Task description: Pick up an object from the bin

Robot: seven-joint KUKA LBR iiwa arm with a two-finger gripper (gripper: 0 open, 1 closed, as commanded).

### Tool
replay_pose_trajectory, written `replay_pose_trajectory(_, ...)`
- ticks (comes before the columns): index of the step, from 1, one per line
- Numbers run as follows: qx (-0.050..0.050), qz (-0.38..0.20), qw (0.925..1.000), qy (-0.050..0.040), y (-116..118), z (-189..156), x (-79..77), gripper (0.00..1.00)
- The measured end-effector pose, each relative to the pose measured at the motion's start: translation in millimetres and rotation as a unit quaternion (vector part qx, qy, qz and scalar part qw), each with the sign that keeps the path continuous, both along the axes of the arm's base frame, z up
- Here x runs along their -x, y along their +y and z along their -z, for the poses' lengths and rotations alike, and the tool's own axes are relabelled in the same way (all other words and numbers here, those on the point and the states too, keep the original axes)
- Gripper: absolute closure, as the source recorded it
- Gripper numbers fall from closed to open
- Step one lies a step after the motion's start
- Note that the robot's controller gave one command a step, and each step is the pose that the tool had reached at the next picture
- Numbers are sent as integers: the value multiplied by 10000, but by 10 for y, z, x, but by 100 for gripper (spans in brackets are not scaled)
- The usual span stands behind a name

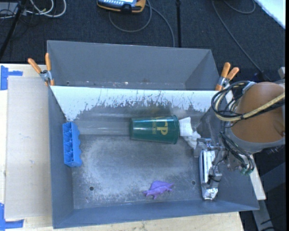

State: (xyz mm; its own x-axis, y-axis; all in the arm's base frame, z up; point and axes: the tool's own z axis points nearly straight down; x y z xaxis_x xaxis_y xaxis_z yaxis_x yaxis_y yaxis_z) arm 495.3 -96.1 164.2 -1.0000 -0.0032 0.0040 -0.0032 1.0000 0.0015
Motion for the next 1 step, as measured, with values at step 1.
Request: replay_pose_trajectory(1, 2, -6, 10000, -3, 2, -3, -2, 0)
